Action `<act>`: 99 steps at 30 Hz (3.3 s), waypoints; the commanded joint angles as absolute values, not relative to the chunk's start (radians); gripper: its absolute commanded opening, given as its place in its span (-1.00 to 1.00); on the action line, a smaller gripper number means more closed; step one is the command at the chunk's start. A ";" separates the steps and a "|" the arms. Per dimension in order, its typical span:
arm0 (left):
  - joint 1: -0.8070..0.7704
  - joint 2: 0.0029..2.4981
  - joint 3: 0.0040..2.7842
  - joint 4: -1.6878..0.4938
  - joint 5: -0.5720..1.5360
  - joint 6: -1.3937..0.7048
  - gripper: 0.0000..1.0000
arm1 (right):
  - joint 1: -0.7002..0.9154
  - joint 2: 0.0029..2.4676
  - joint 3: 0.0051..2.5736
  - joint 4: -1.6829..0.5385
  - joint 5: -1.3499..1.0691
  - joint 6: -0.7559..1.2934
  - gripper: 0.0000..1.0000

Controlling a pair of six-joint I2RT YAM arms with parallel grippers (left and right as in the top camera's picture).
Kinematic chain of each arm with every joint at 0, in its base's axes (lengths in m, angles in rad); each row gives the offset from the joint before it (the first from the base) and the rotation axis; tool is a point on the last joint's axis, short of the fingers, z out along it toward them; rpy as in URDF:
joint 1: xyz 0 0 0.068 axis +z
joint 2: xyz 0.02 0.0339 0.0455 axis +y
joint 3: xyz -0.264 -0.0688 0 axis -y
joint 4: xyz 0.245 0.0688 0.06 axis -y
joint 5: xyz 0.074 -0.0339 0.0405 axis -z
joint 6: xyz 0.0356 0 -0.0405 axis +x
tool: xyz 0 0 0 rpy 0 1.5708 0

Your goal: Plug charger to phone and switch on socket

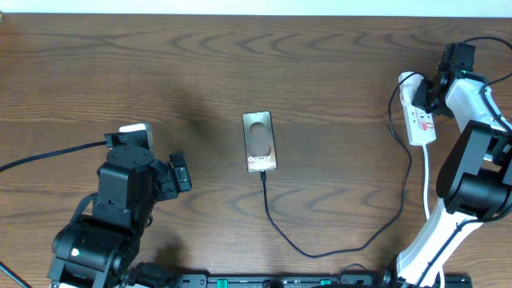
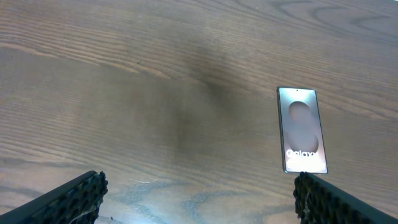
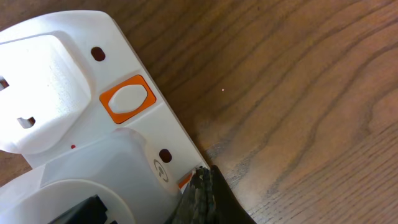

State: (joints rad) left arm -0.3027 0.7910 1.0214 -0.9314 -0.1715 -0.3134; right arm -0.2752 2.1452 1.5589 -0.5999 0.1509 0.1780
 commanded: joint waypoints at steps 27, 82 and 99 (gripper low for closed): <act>-0.298 0.791 1.019 -0.931 -0.188 -0.308 0.96 | -0.258 2.067 1.550 -0.651 -0.001 0.392 -0.98; -0.298 0.791 1.019 -0.931 -0.188 -0.308 0.96 | -0.253 2.170 1.550 -0.626 0.075 0.366 -0.98; -0.298 0.791 1.019 -0.931 -0.188 -0.307 0.96 | -0.309 1.628 1.556 -0.654 0.271 0.351 -0.98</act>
State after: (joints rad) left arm -0.3027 0.7910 1.0214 -0.9314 -0.1715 -0.3134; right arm -0.2977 1.7351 1.5475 -0.6605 0.1879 0.3622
